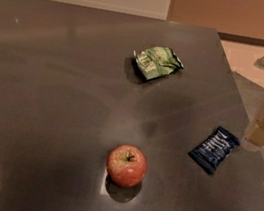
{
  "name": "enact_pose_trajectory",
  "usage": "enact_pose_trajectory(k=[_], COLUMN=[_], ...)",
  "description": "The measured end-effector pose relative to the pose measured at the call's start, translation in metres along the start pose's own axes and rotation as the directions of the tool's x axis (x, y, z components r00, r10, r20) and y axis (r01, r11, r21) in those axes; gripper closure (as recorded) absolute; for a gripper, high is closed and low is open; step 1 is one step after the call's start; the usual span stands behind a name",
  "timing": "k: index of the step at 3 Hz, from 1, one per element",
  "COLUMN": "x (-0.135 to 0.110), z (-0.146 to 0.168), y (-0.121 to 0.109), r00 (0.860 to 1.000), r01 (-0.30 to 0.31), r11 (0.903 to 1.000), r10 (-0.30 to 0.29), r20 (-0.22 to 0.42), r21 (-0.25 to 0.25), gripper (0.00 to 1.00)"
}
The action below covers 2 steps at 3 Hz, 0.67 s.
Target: Move apple near green jalapeno chip bag
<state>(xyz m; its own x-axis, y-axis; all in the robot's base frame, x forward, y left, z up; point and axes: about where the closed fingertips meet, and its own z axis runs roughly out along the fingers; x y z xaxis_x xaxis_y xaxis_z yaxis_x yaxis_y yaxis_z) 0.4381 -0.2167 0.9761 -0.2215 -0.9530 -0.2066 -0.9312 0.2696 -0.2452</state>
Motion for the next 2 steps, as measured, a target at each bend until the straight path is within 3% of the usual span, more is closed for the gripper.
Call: enact_pose_trajectory(k=[2], x=[-0.0035], z=[-0.0007], y=[0.0016], r00=[1.0], r01=[0.013], r11=[0.9999], r10=[-0.013], r20=[0.02], r21=[-0.007], gripper=[0.0])
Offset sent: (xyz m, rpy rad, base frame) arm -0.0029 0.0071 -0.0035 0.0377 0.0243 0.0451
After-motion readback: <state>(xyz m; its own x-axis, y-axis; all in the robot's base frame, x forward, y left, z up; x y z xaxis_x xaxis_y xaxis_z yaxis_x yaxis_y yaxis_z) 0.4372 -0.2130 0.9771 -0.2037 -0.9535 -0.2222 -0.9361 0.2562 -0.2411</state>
